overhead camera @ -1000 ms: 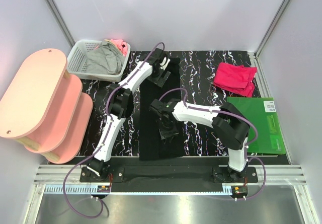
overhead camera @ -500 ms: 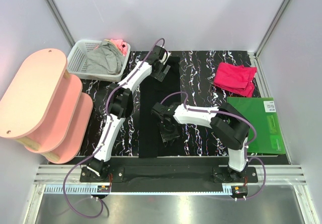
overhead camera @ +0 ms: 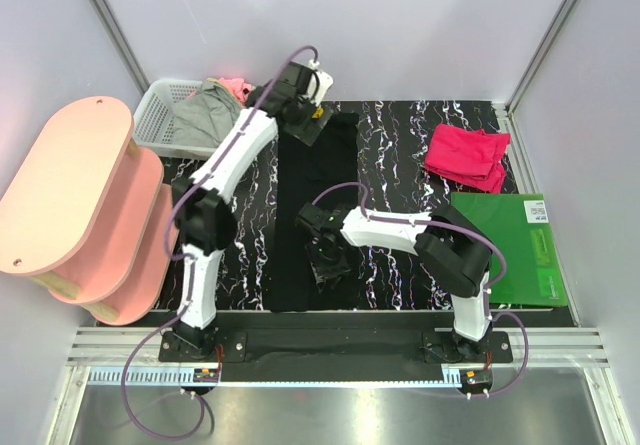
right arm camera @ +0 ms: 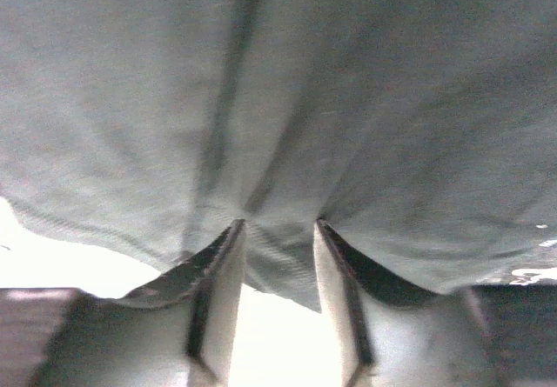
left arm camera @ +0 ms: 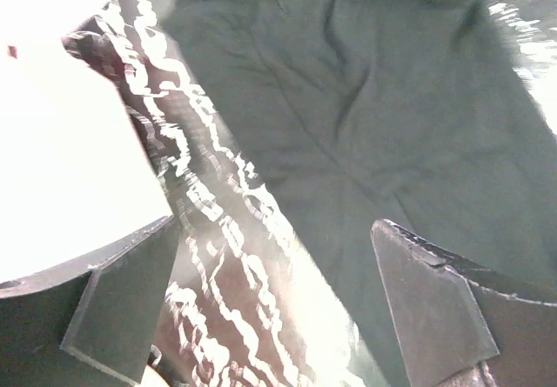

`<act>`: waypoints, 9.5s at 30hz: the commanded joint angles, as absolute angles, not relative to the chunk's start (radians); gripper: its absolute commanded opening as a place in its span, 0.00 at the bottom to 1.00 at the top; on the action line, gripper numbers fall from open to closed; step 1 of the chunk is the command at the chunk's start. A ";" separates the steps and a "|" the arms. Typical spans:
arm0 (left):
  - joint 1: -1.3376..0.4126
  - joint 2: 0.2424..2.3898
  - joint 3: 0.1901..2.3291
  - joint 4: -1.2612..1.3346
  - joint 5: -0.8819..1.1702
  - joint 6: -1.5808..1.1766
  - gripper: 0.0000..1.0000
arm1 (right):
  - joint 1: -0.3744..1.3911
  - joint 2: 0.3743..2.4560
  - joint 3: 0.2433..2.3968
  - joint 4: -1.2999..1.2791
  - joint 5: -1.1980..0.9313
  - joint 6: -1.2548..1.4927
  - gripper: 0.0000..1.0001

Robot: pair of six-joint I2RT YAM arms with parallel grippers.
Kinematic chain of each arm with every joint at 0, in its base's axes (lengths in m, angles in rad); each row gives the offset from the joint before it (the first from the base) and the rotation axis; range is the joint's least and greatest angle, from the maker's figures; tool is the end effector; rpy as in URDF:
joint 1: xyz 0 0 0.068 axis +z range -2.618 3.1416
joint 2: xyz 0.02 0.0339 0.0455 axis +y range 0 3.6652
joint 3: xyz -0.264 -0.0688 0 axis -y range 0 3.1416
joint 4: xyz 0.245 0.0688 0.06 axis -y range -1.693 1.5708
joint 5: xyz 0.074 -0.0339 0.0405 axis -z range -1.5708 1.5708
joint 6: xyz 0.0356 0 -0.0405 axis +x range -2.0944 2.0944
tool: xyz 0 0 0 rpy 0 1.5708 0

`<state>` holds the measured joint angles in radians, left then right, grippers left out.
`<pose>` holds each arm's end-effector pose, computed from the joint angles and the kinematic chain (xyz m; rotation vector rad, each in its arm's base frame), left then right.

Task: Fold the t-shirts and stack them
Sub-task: Fold the tshirt

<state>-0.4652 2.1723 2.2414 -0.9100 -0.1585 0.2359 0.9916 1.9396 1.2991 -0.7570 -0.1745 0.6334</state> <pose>0.4337 -0.2114 0.3266 0.7553 2.2775 0.0844 0.1953 0.3099 0.1540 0.5774 -3.0565 -0.3833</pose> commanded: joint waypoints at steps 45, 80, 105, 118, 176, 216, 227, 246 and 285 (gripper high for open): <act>0.029 0.986 1.315 -1.057 0.169 0.163 0.99 | 1.600 1.983 1.401 -0.739 0.387 0.178 1.00; 0.040 0.991 1.247 -1.008 0.178 0.155 0.99 | 1.408 2.054 1.351 -0.643 0.336 0.202 0.82; 0.043 0.988 1.252 -1.002 0.192 0.167 0.99 | 1.489 2.059 1.365 -0.730 0.505 0.285 0.98; 0.043 0.991 1.269 -1.014 0.202 0.169 0.99 | 1.569 2.164 1.453 -0.726 0.718 0.242 0.96; 0.044 0.979 1.253 -1.011 0.210 0.173 0.99 | 1.701 1.951 1.698 -1.080 0.443 0.448 0.00; 0.046 0.971 1.210 -1.029 0.235 0.227 0.99 | 1.138 2.069 1.921 -0.943 0.486 0.006 0.00; 0.048 0.983 1.207 -1.034 0.245 0.229 0.99 | 1.013 2.209 2.025 -0.919 0.393 -0.058 0.00; 0.048 0.966 1.203 -1.089 0.322 0.221 0.99 | 0.916 2.295 2.158 -0.870 0.607 -0.009 1.00; -0.284 1.232 1.157 -0.982 0.376 0.068 0.99 | 0.934 1.769 1.447 -0.787 0.479 0.543 1.00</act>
<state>-0.2592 1.1557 1.0973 -1.0557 0.4271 0.1265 0.9310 1.8965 1.5616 -0.7822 0.4637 0.3607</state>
